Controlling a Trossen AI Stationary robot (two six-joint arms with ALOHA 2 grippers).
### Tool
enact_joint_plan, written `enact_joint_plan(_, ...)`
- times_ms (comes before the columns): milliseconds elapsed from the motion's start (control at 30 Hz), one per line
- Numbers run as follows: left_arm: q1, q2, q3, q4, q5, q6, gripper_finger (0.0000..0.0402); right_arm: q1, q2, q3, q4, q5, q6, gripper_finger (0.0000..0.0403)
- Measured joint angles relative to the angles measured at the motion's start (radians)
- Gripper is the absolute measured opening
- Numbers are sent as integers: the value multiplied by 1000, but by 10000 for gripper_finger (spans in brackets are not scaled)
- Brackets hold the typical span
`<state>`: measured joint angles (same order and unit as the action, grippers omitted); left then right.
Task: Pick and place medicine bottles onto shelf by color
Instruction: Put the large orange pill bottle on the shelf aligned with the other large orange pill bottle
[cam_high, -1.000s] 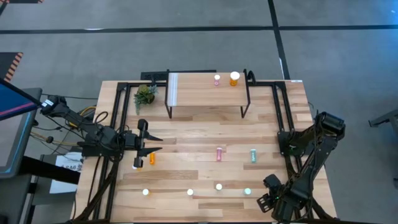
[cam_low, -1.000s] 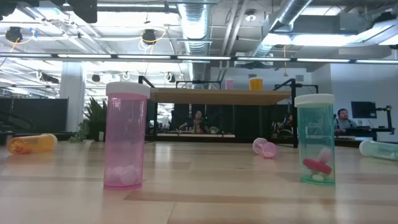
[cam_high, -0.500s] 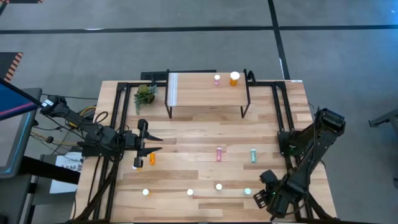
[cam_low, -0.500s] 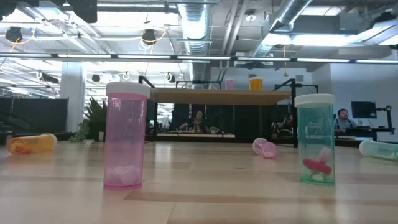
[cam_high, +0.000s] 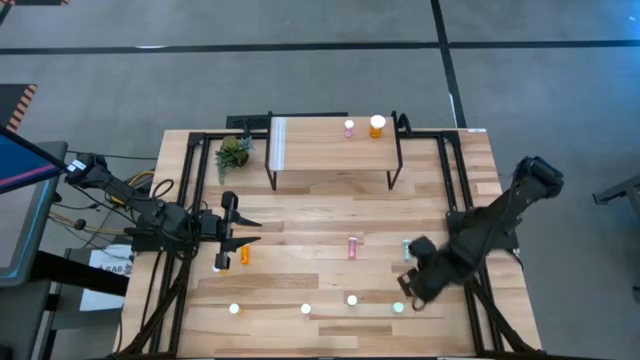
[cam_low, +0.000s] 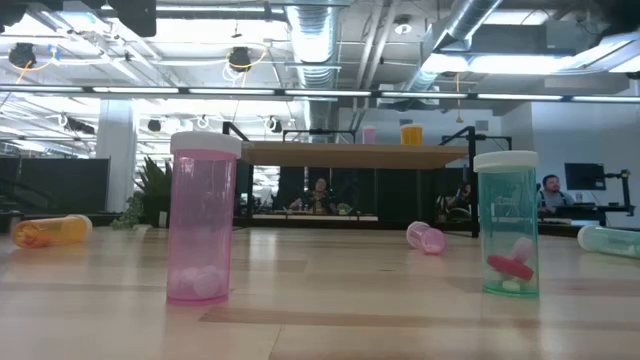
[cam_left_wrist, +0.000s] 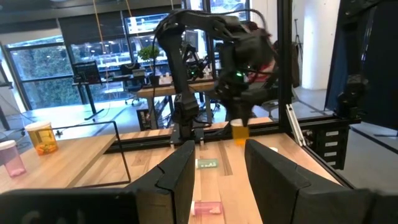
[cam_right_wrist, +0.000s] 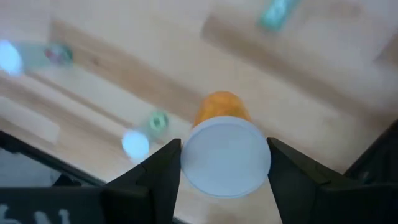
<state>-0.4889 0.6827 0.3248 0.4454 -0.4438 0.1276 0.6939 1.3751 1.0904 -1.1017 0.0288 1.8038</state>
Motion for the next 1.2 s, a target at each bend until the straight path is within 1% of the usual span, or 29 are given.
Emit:
enact_joint_plan(333,0,0,0,-9,0,2,129,-347,-110,0,-9,24,-406,222)
enact_joint_plan(600,0,0,0,-36,-11,8,129,-640,-155,6,29,-2,-710,224)
enact_joint_plan(733,0,0,0,-51,-14,11,129,-771,-156,67,37,-7,-855,222)
enact_joint_plan(900,0,0,0,-73,-15,10,129,-917,-120,178,35,-7,-1034,224)
enact_joint_plan(1100,0,-18,1,-47,-21,18,129,-1062,-44,300,29,-8,-1206,224)
enact_joint_plan(1200,0,-39,2,-29,-49,44,129,-1123,5,362,-13,-12,-1275,224)
